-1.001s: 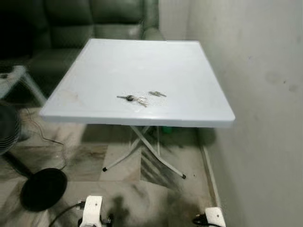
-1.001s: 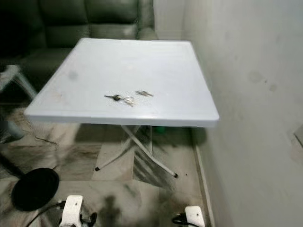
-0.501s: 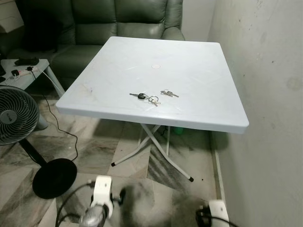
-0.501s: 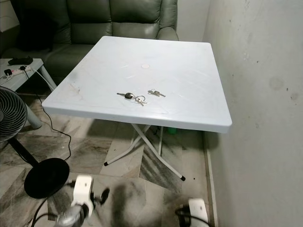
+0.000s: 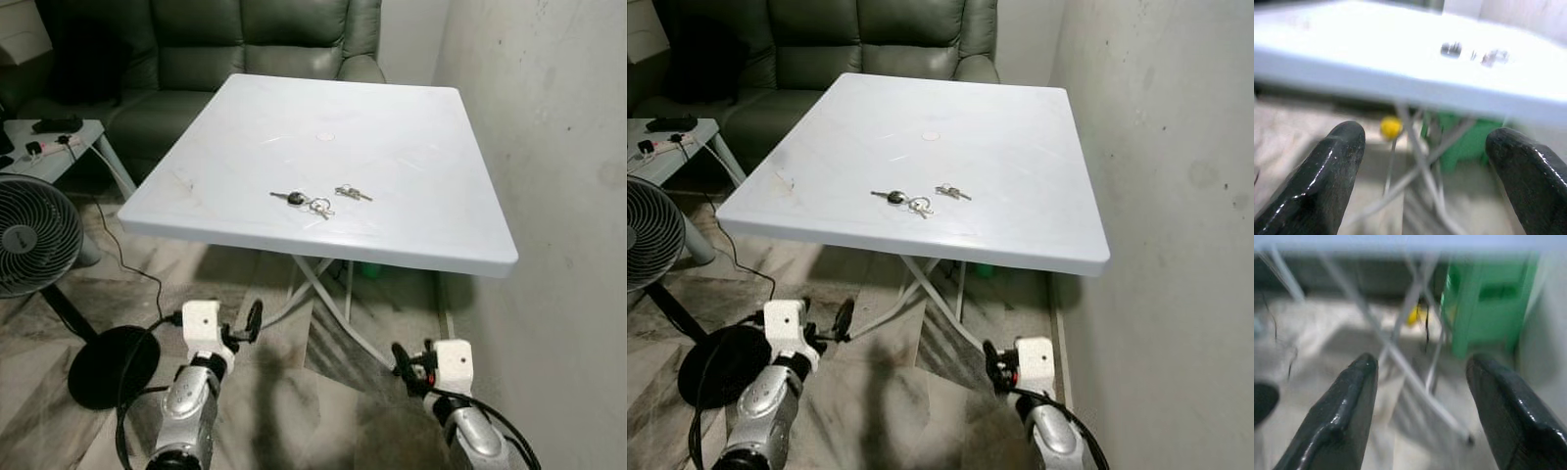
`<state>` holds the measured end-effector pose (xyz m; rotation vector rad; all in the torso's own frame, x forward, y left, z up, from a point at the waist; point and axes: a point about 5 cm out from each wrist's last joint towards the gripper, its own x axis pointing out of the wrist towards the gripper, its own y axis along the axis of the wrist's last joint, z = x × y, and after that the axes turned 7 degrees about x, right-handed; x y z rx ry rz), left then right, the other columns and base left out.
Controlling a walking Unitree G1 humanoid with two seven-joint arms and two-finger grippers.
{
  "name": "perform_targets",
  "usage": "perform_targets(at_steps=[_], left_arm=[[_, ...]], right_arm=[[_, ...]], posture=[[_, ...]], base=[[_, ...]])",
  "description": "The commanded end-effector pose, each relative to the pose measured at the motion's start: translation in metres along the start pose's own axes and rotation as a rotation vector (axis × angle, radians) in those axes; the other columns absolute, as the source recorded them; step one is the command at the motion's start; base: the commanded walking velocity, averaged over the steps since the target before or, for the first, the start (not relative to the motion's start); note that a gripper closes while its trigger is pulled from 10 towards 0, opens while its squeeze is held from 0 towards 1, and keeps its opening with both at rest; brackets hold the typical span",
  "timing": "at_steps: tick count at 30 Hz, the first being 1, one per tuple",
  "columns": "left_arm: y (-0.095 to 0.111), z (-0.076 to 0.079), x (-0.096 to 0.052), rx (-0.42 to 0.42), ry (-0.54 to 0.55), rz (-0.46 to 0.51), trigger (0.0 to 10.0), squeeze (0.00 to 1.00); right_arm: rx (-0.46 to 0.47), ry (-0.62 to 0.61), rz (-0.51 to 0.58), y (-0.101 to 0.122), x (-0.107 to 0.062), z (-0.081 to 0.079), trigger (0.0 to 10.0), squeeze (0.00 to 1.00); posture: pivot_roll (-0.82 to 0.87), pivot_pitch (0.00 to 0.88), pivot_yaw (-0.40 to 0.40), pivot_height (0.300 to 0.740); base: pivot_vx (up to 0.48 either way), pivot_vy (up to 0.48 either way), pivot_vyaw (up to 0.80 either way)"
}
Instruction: Hang keys on a hook
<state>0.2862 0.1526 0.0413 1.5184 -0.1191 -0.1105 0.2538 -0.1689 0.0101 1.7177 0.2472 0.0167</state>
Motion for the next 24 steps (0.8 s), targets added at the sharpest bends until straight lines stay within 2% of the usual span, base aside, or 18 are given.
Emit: perform_targets(at_steps=[1, 4, 10, 12, 20, 24], left_arm=[[0.017, -0.004, 0.002, -0.001, 0.016, 0.057, 10.0, 0.00], [0.035, -0.009, 0.005, 0.033, 0.047, 0.103, 10.0, 0.00], [0.055, -0.020, 0.006, 0.061, 0.092, 0.127, 10.0, 0.00], [0.071, -0.026, 0.009, 0.081, 0.131, 0.136, 10.0, 0.00], [0.090, -0.024, 0.007, 0.076, 0.141, 0.168, 10.0, 0.00], [0.090, -0.022, 0.005, 0.085, 0.139, 0.137, 10.0, 0.00]], right_arm=[[-0.009, 0.034, 0.095, 0.022, 0.004, -0.006, 10.0, 0.00], [-0.029, 0.037, 0.191, 0.048, 0.008, -0.007, 10.0, 0.00], [-0.031, 0.017, 0.271, 0.075, 0.010, -0.007, 10.0, 0.00], [-0.029, 0.012, 0.294, 0.089, 0.012, -0.012, 10.0, 0.00], [-0.023, 0.007, 0.285, 0.097, 0.009, -0.015, 10.0, 0.00], [-0.021, 0.008, 0.271, 0.099, 0.009, -0.016, 10.0, 0.00]], posture=[[0.00, 0.000, 0.024, 0.740], [0.00, 0.000, 0.024, 0.740], [0.00, 0.000, 0.025, 0.740], [0.01, 0.000, 0.023, 0.740], [0.01, 0.000, 0.019, 0.740], [0.01, 0.000, 0.019, 0.740]], base=[[0.000, 0.000, 0.00], [0.000, 0.000, 0.00], [0.000, 0.000, 0.00], [0.000, 0.000, 0.00], [0.000, 0.000, 0.00], [0.000, 0.000, 0.00]])
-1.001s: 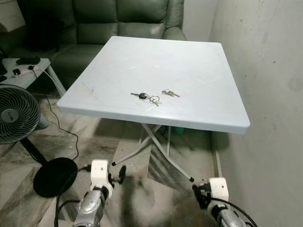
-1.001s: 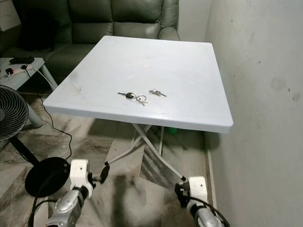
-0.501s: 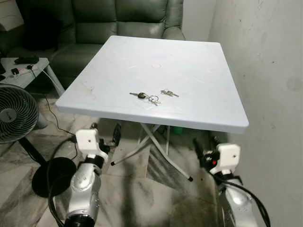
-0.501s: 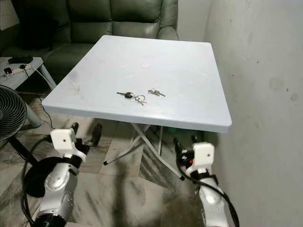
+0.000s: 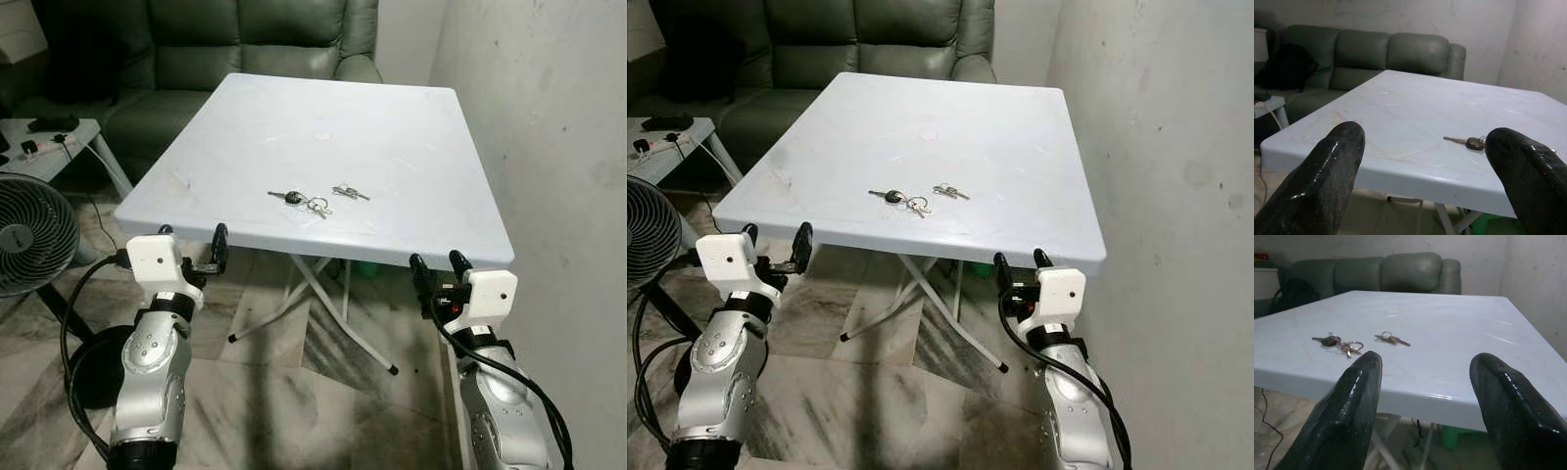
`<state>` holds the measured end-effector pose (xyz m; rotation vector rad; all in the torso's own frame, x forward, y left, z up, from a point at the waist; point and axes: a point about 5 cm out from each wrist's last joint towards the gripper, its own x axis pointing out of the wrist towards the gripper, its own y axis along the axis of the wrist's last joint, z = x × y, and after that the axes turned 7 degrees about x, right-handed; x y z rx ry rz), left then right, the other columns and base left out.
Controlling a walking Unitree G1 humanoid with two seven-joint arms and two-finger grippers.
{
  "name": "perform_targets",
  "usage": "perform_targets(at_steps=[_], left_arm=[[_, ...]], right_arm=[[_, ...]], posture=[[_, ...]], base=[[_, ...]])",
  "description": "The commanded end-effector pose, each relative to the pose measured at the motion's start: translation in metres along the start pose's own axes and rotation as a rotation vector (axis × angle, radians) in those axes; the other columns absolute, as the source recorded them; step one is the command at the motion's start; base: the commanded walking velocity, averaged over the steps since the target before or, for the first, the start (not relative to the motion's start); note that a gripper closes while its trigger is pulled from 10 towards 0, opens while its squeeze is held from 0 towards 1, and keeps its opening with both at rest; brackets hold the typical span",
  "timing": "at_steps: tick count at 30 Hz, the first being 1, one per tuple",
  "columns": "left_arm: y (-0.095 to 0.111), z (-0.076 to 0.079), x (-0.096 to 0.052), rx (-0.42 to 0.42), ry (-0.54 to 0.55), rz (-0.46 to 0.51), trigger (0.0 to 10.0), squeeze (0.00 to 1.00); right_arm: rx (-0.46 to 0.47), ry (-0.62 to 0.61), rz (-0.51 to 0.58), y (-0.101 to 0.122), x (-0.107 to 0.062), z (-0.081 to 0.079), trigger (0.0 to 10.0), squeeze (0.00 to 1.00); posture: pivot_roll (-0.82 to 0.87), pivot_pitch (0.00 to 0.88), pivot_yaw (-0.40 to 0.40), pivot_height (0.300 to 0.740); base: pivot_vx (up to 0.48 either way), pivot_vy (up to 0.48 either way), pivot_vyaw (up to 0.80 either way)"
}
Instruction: Hang keys on a hook
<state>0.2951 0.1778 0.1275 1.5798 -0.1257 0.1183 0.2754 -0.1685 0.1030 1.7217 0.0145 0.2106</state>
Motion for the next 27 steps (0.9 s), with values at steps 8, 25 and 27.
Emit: perform_targets(at_steps=[8, 25, 27], left_arm=[[0.0042, 0.0020, -0.0007, 0.002, -0.008, -0.054, 10.0, 0.00], [0.0065, 0.0036, 0.0014, -0.008, -0.012, -0.076, 10.0, 0.00], [0.0068, 0.0041, 0.0016, -0.012, -0.014, -0.077, 10.0, 0.00]], right_arm=[[-0.010, 0.014, -0.012, 0.0097, 0.0012, -0.0049, 10.0, 0.00], [-0.020, 0.020, -0.035, 0.0077, 0.0001, -0.0075, 10.0, 0.00], [-0.020, 0.022, -0.037, 0.0080, 0.0001, -0.0078, 10.0, 0.00]], posture=[[0.02, 0.000, 0.017, 0.740], [0.02, 0.000, 0.018, 0.740], [0.02, 0.000, 0.018, 0.740]], base=[[0.000, 0.000, 0.00], [0.000, 0.258, 0.00], [0.000, 0.450, 0.00]])
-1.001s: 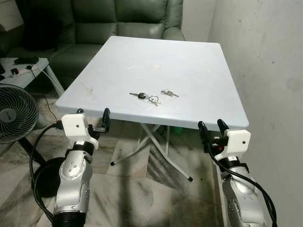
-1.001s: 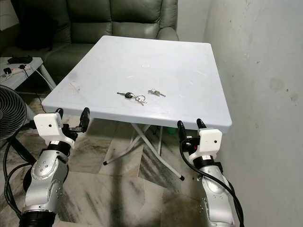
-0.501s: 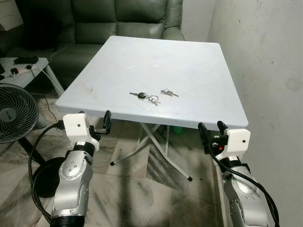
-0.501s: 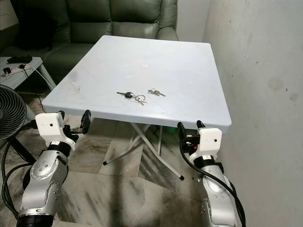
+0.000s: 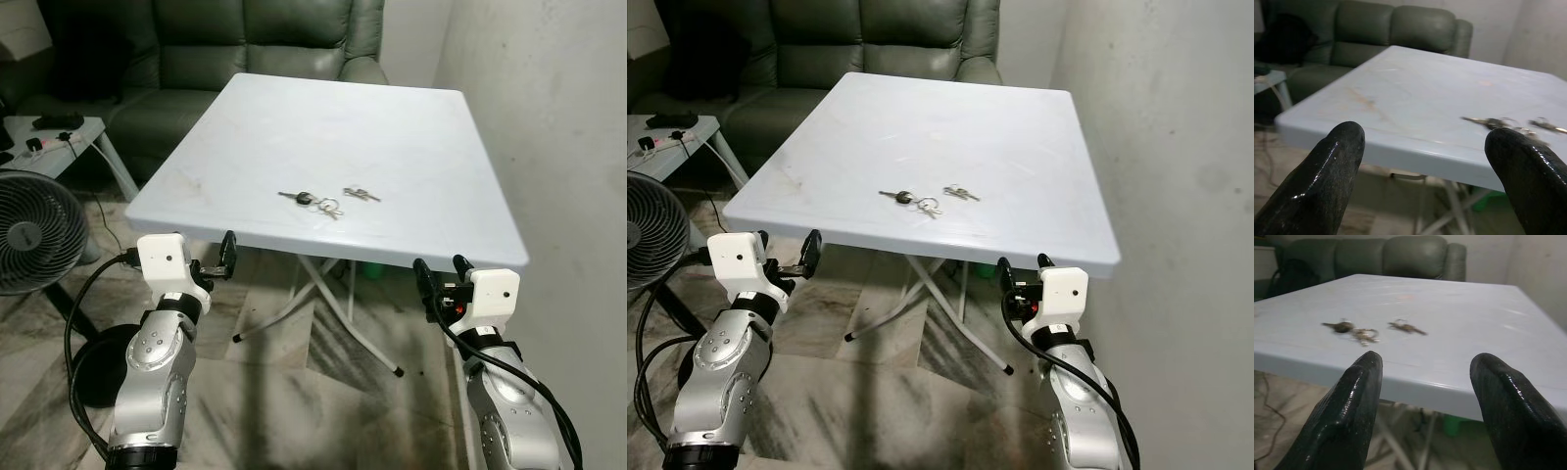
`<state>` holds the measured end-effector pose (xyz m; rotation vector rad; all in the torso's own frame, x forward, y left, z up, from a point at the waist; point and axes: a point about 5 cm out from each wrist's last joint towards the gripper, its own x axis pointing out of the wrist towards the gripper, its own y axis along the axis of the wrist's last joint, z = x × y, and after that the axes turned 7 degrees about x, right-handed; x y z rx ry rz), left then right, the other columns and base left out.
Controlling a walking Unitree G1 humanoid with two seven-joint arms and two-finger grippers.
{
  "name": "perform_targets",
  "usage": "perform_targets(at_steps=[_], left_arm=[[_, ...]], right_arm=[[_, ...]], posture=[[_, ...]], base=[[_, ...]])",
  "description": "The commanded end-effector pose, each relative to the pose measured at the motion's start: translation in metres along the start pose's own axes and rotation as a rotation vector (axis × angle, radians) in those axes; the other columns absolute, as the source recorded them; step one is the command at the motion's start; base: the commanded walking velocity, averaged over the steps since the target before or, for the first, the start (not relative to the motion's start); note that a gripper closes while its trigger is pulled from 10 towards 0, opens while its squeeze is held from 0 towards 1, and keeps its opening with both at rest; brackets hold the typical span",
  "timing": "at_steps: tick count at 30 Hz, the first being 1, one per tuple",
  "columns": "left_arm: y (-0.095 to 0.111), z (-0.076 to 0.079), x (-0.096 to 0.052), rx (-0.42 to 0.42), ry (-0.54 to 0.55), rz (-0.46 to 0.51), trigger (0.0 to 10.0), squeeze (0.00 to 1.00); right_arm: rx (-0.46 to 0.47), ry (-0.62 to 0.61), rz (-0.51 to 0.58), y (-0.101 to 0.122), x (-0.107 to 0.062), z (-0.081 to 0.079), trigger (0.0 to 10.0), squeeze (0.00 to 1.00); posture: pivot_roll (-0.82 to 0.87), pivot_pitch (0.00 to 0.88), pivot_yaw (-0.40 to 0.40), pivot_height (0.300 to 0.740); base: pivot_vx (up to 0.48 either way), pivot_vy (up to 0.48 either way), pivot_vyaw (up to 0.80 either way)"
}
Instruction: Hang keys on a hook
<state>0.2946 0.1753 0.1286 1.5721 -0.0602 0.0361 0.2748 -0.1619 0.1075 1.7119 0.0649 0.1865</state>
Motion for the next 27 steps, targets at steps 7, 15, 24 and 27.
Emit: perform_targets(at_steps=[7, 15, 24, 27], left_arm=[[0.0047, 0.0025, 0.0007, -0.005, -0.002, 0.007, 10.0, 0.00], [0.0053, 0.0040, 0.0010, -0.010, -0.004, 0.005, 10.0, 0.00], [0.0058, 0.0050, 0.0011, -0.011, -0.004, 0.002, 10.0, 0.00], [0.0053, 0.0050, 0.0011, -0.006, 0.003, -0.005, 10.0, 0.00]], right_arm=[[-0.016, 0.013, 0.006, 0.0043, -0.0011, -0.0012, 10.0, 0.00], [-0.017, 0.016, 0.004, 0.0047, -0.0005, -0.0020, 10.0, 0.00], [-0.016, 0.020, 0.003, 0.0052, -0.0006, -0.0030, 10.0, 0.00], [-0.016, 0.021, 0.003, 0.0052, -0.0003, -0.0034, 10.0, 0.00]], posture=[[0.02, 0.000, 0.015, 0.740], [0.02, 0.000, 0.013, 0.740], [0.02, 0.000, 0.013, 0.740], [0.02, 0.000, 0.012, 0.740]], base=[[0.000, 0.416, 0.00], [0.000, 0.368, 0.00], [0.000, 0.366, 0.00], [0.000, 0.110, 0.00]])
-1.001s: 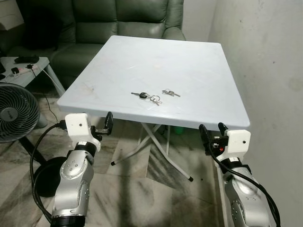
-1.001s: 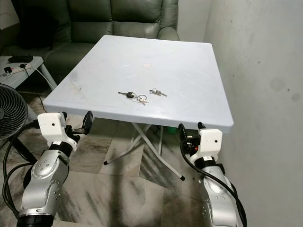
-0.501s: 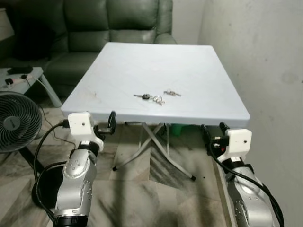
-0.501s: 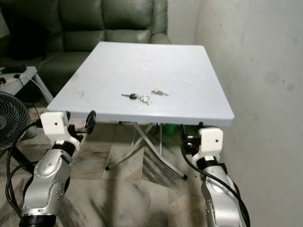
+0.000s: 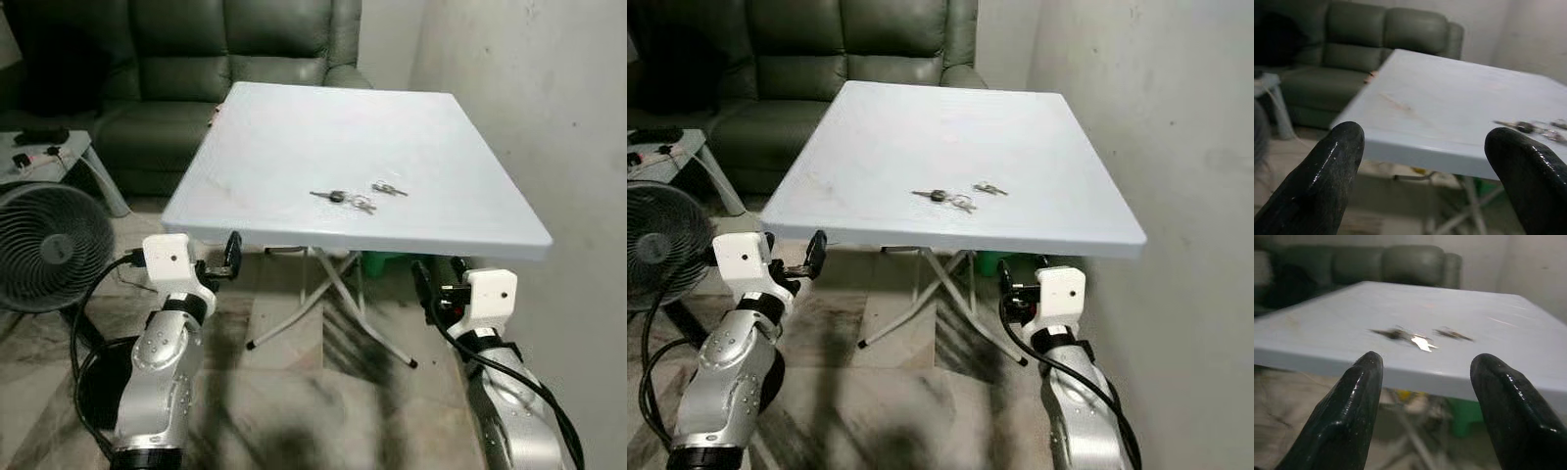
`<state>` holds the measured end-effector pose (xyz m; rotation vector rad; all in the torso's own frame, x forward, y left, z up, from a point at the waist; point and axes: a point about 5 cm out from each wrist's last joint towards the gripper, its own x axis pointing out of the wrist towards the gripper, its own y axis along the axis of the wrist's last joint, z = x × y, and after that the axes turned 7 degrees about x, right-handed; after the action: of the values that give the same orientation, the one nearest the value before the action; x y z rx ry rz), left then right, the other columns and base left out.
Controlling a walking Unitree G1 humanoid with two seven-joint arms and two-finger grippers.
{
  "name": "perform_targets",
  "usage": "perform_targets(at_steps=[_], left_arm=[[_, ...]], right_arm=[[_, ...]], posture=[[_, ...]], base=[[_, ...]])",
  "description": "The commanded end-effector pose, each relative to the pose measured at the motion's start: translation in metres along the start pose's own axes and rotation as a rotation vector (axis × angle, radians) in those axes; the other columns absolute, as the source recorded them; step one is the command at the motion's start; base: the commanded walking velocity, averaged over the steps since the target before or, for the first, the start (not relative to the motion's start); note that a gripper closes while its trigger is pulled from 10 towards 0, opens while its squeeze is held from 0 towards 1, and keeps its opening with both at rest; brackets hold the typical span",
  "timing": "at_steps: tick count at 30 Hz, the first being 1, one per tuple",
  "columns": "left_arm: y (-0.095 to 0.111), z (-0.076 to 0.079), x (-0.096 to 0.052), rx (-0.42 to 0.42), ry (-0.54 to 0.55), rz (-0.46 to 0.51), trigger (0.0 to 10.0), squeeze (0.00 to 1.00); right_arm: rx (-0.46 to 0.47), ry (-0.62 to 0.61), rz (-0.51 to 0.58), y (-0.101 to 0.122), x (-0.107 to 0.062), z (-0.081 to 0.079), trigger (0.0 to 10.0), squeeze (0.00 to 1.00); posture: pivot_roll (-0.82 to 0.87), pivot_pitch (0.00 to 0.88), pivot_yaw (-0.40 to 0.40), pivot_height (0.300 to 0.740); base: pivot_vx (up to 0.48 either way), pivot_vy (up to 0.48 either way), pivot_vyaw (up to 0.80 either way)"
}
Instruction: Hang keys on a hook
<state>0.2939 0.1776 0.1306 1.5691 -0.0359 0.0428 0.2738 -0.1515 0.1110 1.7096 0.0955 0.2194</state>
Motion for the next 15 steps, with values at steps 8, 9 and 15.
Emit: perform_targets(at_steps=[8, 9, 15], left_arm=[[0.0028, 0.0101, 0.0000, 0.004, -0.019, 0.003, 10.0, 0.00], [0.0026, 0.0102, 0.0000, -0.008, -0.018, -0.001, 10.0, 0.00], [0.0026, 0.0113, 0.0007, 0.000, -0.026, -0.012, 10.0, 0.00]], right_arm=[[-0.017, -0.013, 0.001, 0.0033, -0.0009, 0.0059, 10.0, 0.00], [-0.016, -0.013, 0.002, 0.0034, -0.0006, 0.0057, 10.0, 0.00], [-0.015, -0.011, 0.001, 0.0034, 0.0001, 0.0048, 10.0, 0.00]], posture=[[0.03, 0.000, 0.011, 0.740], [0.03, 0.000, 0.011, 0.740], [0.03, 0.000, 0.012, 0.740]], base=[[0.000, 0.000, 0.00], [0.000, 0.000, 0.00], [0.000, 0.000, 0.00]])
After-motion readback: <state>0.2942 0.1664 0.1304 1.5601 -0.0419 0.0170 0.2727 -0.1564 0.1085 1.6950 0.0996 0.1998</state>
